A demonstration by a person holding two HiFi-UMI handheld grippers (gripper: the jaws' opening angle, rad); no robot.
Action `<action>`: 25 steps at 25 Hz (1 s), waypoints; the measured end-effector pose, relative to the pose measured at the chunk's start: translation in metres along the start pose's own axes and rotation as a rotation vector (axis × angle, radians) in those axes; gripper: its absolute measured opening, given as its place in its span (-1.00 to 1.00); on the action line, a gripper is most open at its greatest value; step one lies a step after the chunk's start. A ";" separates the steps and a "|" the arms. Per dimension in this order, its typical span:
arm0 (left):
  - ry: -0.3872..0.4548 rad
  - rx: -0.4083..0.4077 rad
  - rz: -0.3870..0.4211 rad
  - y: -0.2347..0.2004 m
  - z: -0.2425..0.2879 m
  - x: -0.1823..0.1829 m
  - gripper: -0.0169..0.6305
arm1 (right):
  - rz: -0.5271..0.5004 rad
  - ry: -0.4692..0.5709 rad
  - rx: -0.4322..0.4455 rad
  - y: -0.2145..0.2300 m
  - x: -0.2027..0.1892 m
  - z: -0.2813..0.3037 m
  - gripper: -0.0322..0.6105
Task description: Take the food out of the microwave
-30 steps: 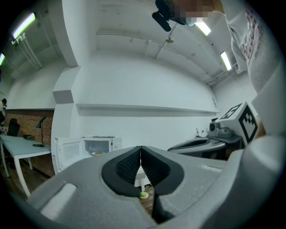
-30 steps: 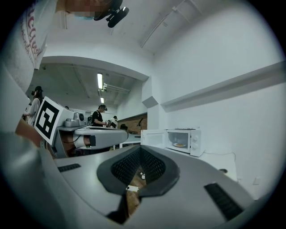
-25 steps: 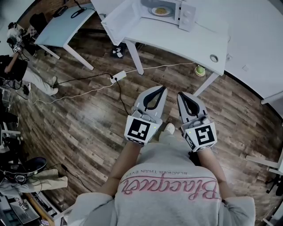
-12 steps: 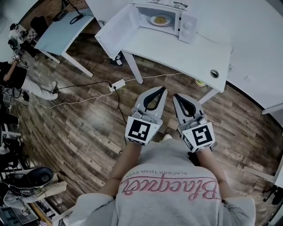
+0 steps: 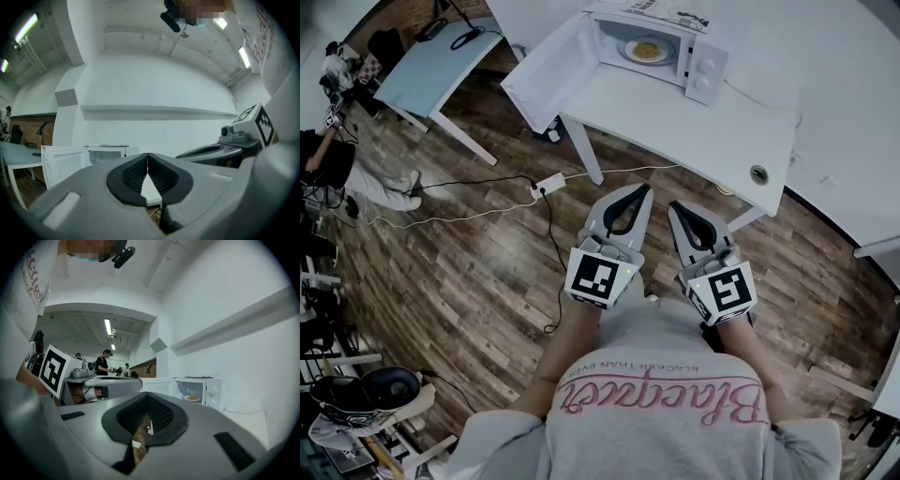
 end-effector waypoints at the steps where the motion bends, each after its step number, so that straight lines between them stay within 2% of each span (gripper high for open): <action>1: 0.002 0.003 -0.002 -0.004 0.003 -0.001 -0.93 | -0.002 0.000 0.000 0.002 0.000 0.003 -0.87; 11: -0.002 0.017 -0.029 -0.057 0.057 -0.023 -0.93 | 0.010 -0.002 -0.036 0.050 -0.011 0.054 -0.87; 17: 0.025 -0.031 -0.015 -0.092 0.103 -0.031 -0.93 | 0.029 -0.011 -0.070 0.086 -0.025 0.099 -0.87; 25: -0.038 -0.077 -0.047 -0.144 0.164 -0.056 -0.93 | 0.035 -0.032 -0.097 0.131 -0.034 0.166 -0.87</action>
Point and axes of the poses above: the fingertips, and each gripper's own axes: z forward along the fingers, y to its right, x out of its top, the point moved 2 cm from there along -z, backward along the fingers, and after that the axes turned 7 degrees about y, right-handed, at the moved point
